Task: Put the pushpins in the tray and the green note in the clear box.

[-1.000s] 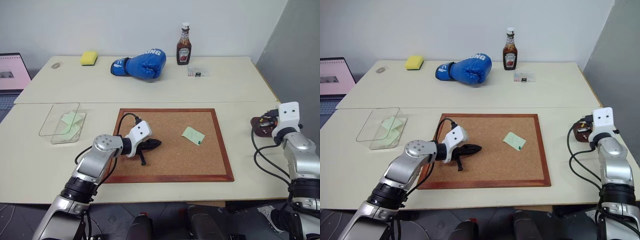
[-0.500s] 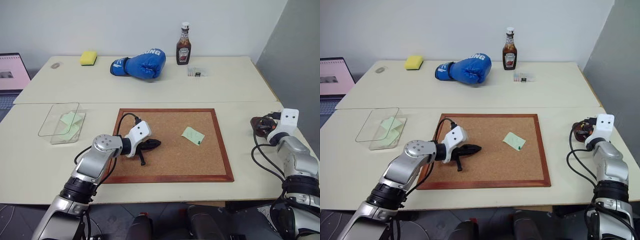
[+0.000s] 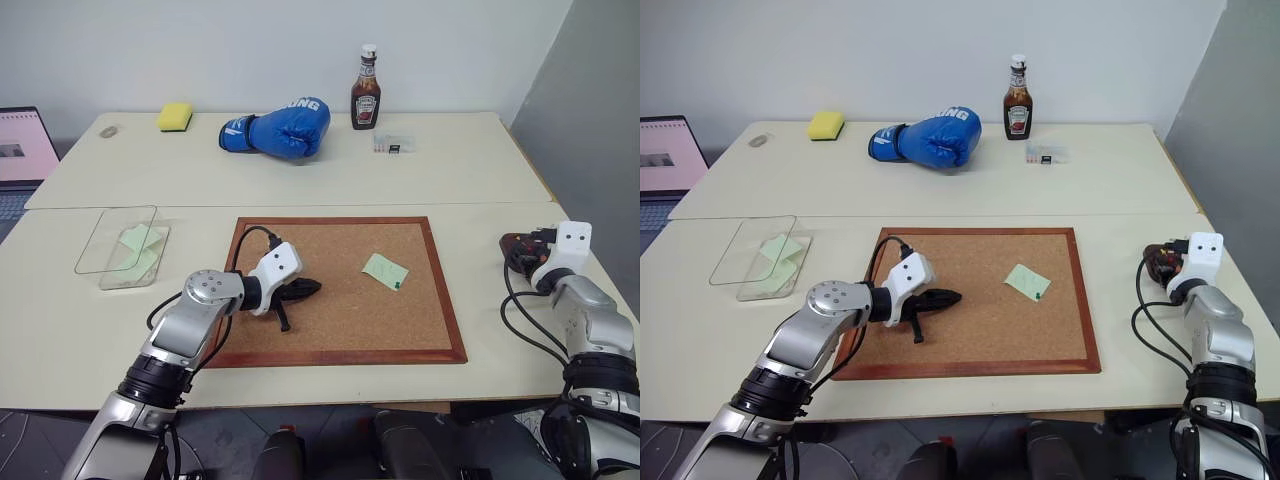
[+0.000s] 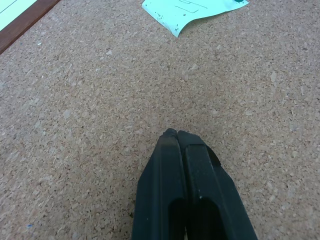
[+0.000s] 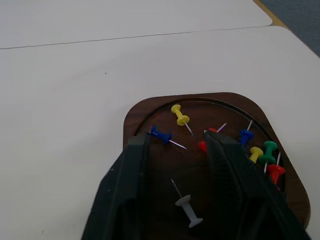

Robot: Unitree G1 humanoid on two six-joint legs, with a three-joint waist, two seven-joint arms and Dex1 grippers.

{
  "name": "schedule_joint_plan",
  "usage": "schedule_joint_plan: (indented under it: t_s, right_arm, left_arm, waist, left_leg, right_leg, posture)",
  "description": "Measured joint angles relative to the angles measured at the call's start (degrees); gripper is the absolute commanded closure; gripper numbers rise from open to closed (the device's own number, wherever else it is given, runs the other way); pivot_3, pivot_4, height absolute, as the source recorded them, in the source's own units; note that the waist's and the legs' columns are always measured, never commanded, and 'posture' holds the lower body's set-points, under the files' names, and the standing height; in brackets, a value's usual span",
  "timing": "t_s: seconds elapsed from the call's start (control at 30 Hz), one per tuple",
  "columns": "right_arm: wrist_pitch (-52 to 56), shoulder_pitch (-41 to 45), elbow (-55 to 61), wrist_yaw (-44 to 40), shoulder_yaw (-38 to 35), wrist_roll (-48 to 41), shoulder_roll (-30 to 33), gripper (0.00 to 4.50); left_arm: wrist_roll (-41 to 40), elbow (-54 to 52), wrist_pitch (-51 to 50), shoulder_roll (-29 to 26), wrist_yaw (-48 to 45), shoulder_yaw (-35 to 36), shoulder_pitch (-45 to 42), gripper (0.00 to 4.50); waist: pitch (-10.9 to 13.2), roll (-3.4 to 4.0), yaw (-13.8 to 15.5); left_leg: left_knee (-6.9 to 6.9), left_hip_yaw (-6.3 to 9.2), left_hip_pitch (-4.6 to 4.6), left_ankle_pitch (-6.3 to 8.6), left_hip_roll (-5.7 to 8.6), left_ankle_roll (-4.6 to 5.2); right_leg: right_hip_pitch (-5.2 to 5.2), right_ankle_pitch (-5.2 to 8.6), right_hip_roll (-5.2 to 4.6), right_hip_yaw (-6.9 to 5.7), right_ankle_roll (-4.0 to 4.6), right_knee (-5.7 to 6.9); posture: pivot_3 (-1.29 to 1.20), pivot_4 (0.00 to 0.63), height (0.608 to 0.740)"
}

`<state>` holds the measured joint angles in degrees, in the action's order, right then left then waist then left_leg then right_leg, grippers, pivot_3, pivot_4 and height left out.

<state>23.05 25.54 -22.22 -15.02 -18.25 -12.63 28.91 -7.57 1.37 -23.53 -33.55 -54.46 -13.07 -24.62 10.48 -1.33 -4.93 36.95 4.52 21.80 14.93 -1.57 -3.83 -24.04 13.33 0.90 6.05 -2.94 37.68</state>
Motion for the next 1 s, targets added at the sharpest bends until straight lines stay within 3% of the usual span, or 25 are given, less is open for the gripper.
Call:
schedule_joint_plan:
  t_s: [0.23,0.57,0.83,1.0]
  right_arm:
    - [-2.22,-0.91,4.66,-0.21,0.67,1.34,0.25,0.43]
    - [-2.49,-3.03,13.36,-2.70,3.06,2.40,1.34,0.43]
    - [-0.17,-8.53,23.90,-18.73,11.72,-2.31,3.14,0.43]
    - [1.01,-10.08,29.17,-24.11,14.46,-4.84,3.69,0.43]
  left_arm:
    - [-0.01,0.00,0.00,0.00,0.00,0.01,0.00,4.50]
    - [-0.01,0.10,0.04,0.03,-0.04,-0.01,-0.06,4.50]
    - [-0.01,0.84,0.23,0.25,-0.17,-0.10,-0.48,4.50]
    - [-0.01,0.82,0.20,0.24,-0.17,-0.10,-0.46,4.50]
  waist:
    - [0.00,0.00,0.00]
    - [0.01,0.01,0.02]
    - [0.01,0.01,0.09]
    - [0.01,0.00,0.10]
  left_leg:
    - [0.00,0.00,0.00,0.00,0.00,0.00]
    - [0.00,0.00,0.00,0.00,0.00,0.00]
    - [0.03,0.01,0.00,0.00,0.00,0.00]
    - [0.03,0.03,-0.01,0.00,-0.01,0.00]
  right_leg:
    - [0.00,0.00,0.00,0.00,0.00,0.00]
    - [0.00,0.00,0.00,0.00,0.00,0.00]
    - [0.01,0.00,-0.01,-0.01,-0.01,0.00]
    - [0.00,0.00,0.00,-0.03,-0.01,0.01]
  posture:
    - [0.00,0.150,0.740]
    - [0.00,0.150,0.740]
    - [0.00,0.150,0.740]
    - [0.00,0.150,0.740]
